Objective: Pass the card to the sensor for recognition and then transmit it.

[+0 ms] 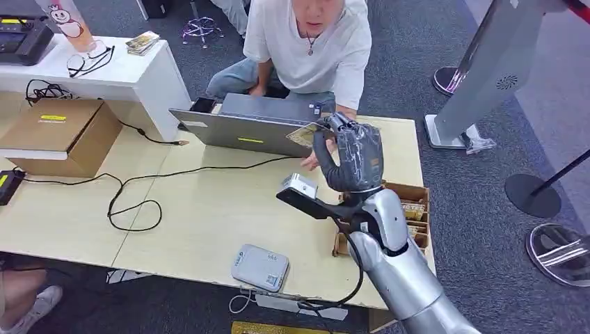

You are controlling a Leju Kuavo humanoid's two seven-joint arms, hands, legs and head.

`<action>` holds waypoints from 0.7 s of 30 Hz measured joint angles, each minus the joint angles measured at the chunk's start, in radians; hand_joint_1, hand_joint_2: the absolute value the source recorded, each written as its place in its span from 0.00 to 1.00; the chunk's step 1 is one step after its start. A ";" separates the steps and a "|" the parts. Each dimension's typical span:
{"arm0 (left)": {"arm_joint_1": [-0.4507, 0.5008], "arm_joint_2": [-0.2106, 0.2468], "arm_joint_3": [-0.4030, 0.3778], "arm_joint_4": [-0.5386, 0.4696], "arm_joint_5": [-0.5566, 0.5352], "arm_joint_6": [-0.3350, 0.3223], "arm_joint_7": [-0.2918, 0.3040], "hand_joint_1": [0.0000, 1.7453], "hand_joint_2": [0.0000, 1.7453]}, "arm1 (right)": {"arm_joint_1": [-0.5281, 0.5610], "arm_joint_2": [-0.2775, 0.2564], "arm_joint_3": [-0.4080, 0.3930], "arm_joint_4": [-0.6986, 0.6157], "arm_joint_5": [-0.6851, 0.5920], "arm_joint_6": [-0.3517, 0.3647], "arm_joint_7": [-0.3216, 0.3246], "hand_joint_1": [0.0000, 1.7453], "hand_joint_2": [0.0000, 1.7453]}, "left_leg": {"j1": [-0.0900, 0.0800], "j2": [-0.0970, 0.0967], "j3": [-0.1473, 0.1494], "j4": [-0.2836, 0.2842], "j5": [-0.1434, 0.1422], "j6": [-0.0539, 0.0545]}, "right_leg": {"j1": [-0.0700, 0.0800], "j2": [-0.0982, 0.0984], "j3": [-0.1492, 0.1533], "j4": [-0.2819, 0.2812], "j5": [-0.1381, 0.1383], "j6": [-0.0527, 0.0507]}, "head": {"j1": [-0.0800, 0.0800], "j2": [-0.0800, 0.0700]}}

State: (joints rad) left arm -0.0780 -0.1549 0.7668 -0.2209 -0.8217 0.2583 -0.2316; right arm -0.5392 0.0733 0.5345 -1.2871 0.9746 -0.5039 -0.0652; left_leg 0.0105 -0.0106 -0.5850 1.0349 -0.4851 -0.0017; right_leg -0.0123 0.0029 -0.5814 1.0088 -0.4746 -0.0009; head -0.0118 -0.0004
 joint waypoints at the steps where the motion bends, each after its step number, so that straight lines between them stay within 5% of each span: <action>1: 0.000 0.000 0.000 0.000 -0.001 0.000 0.000 0.00 0.00 | 0.000 0.002 -0.004 0.004 0.012 -0.003 0.002 1.00 1.00 | 0.000 0.000 0.000 0.000 0.000 0.000 | 0.000 0.000 0.000 0.000 0.000 0.000 | 0.000 0.000; 21: 0.001 0.000 0.000 0.000 -0.002 0.000 0.000 0.00 0.00 | 0.001 0.018 -0.016 0.059 0.101 0.003 0.031 1.00 1.00 | 0.000 0.000 0.000 0.000 0.000 0.000 | 0.000 0.000 0.000 0.000 0.000 0.000 | 0.000 0.000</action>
State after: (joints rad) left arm -0.0774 -0.1549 0.7668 -0.2213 -0.8236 0.2586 -0.2316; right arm -0.5383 0.0916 0.5181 -1.2284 1.0753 -0.5005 -0.0343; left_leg 0.0105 -0.0106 -0.5849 1.0349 -0.4850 -0.0017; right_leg -0.0123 0.0029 -0.5814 1.0088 -0.4746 -0.0009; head -0.0122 -0.0004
